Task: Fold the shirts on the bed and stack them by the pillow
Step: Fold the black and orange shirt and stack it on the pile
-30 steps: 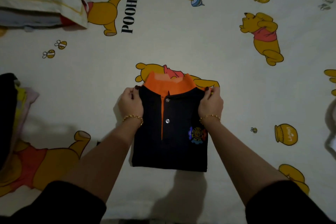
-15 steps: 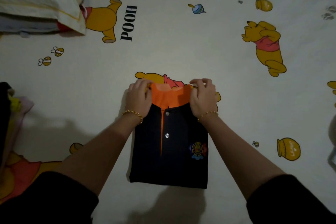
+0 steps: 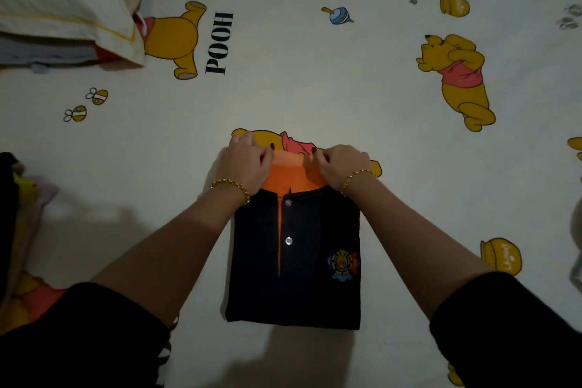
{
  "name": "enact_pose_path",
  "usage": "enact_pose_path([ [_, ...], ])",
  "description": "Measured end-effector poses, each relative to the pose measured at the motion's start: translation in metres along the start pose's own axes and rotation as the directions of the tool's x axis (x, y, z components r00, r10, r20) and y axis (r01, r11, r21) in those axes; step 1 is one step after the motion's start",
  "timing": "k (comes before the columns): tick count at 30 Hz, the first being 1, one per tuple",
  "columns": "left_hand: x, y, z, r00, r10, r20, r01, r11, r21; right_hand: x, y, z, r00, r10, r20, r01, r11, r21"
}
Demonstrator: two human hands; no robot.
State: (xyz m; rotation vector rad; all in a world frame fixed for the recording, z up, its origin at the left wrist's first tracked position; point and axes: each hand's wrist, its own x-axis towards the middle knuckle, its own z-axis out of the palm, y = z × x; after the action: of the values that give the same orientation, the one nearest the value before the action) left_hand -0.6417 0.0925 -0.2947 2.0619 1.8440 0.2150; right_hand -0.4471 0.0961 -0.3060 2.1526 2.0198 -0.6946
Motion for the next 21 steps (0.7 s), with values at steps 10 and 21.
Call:
enact_pose_path([
  [10,-0.008,0.006,-0.021,0.952,-0.295,-0.075,0.285,0.950,-0.125,-0.007,0.005,-0.023,0.981,0.194,-0.018,-0.182,0.946,0.269],
  [21,-0.044,0.020,-0.052,0.846,-0.531,0.050,0.516,0.791,-0.329,-0.057,0.005,-0.050,0.907,0.417,-0.059,-0.391,0.886,0.248],
])
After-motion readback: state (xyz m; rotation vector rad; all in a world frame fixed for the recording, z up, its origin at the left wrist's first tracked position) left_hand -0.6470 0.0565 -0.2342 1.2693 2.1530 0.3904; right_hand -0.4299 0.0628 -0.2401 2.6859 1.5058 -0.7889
